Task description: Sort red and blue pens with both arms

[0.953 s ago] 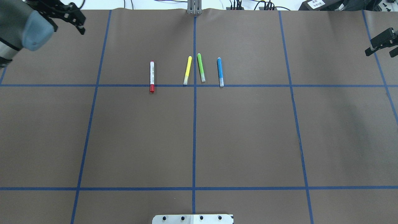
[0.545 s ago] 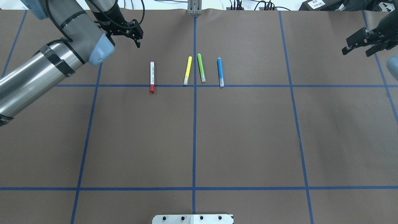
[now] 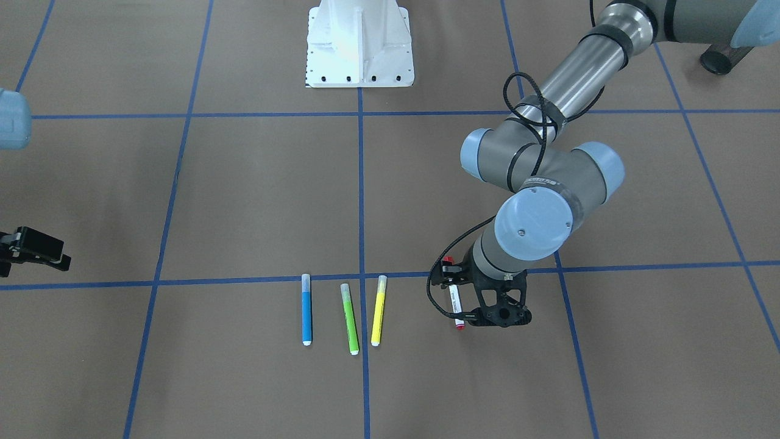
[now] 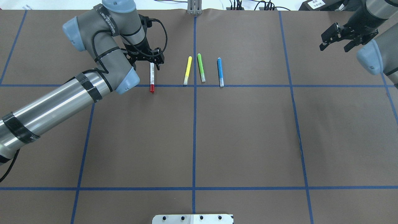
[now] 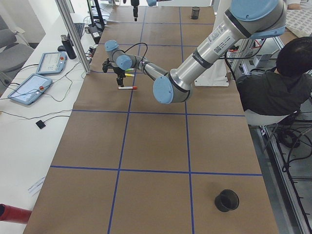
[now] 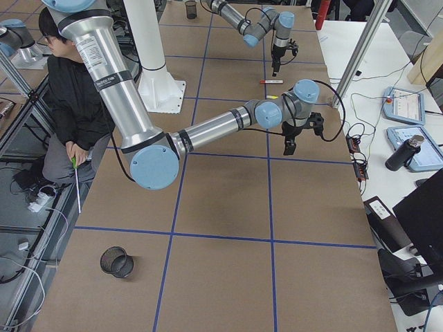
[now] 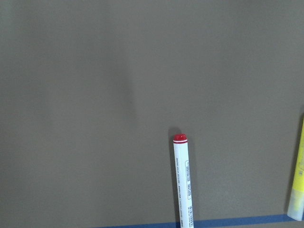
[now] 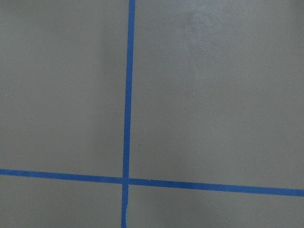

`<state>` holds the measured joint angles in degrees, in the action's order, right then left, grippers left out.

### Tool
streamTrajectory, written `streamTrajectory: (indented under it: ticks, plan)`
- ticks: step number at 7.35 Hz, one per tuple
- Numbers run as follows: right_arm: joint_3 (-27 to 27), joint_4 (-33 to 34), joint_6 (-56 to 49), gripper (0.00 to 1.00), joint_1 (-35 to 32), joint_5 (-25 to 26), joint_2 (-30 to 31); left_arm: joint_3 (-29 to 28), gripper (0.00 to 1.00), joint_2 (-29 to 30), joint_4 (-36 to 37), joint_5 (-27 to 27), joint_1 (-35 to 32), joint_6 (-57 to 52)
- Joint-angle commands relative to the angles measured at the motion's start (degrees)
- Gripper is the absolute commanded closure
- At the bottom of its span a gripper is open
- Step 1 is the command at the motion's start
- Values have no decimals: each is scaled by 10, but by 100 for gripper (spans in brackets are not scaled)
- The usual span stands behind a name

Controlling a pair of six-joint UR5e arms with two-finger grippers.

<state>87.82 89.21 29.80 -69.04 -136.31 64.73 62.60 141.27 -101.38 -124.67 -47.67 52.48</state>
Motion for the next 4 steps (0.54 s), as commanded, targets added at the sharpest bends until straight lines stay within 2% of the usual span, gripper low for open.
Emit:
streamTrajectory:
  ticks: [1, 2, 3, 4]
  plan:
    - [-13, 1, 7, 0, 10, 0, -21, -10, 12, 1, -7, 9, 16, 12]
    - [-13, -1, 24, 0, 13, -1, -24, -10, 22, 0, -7, 9, 20, 12]
    - [-13, -3, 30, 0, 14, -1, -25, -12, 27, -1, -8, 9, 22, 12]
    - [-12, -3, 31, 0, 14, -1, -28, -29, 28, -1, -29, 9, 25, 12]
